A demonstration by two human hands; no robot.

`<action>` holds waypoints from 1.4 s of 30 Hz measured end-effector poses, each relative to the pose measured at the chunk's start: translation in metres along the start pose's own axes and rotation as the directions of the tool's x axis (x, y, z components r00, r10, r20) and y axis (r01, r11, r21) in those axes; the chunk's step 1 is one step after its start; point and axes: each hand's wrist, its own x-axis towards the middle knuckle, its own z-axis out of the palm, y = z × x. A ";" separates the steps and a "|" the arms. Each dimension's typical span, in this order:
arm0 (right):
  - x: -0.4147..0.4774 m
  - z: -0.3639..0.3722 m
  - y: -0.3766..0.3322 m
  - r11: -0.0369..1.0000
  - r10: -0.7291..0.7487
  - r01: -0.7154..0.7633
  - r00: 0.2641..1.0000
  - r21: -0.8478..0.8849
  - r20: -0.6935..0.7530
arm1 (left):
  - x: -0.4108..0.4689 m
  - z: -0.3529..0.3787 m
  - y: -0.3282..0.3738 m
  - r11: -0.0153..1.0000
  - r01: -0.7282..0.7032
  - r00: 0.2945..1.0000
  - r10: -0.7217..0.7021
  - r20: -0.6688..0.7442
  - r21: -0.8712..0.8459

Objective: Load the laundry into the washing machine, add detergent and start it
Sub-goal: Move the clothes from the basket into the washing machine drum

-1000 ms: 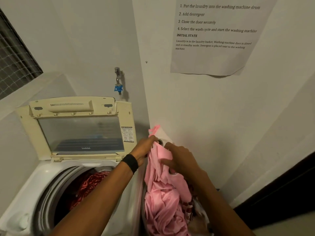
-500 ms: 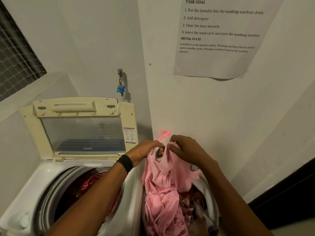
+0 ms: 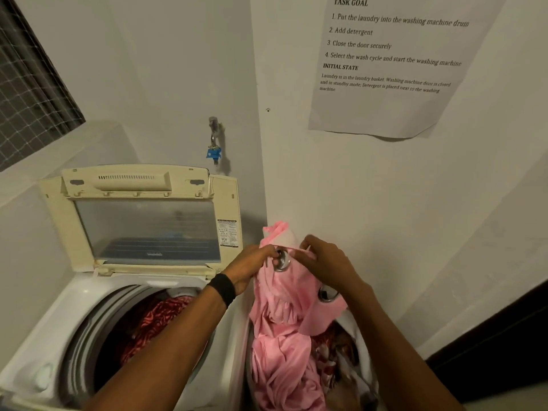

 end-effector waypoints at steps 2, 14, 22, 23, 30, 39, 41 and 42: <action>-0.003 -0.006 0.011 0.988 0.049 -0.023 0.984 -0.150 0.172 | 0.003 -0.003 0.000 0.998 -0.009 0.997 0.005 -0.073 -0.060; -0.009 -0.011 -0.016 0.799 0.261 -0.159 0.960 0.580 -0.098 | 0.000 0.030 0.003 0.988 -0.088 0.968 0.114 -0.224 0.123; -0.008 0.010 -0.020 0.763 0.183 -0.033 0.969 0.646 -0.166 | -0.013 0.032 0.005 0.979 -0.150 0.979 0.128 0.160 0.139; -0.007 0.010 -0.017 0.758 0.180 -0.037 0.971 0.651 -0.155 | -0.013 0.031 0.006 0.980 -0.145 0.977 0.120 0.175 0.135; -0.017 -0.003 0.006 0.692 0.024 0.056 0.995 0.719 -0.100 | -0.010 0.032 0.011 0.995 -0.098 0.994 0.099 -0.040 0.016; -0.030 0.084 0.021 0.843 0.042 -0.137 0.981 0.521 0.191 | -0.030 0.043 0.087 0.943 -0.183 0.982 0.190 -0.002 -0.278; -0.037 0.097 0.026 0.793 0.130 -0.241 0.964 0.559 0.232 | -0.032 0.040 0.103 0.926 -0.255 0.967 0.251 -0.051 -0.278; -0.041 0.098 0.030 0.777 0.179 -0.290 0.953 0.558 0.245 | -0.033 0.035 0.108 0.924 -0.287 0.958 0.272 -0.095 -0.251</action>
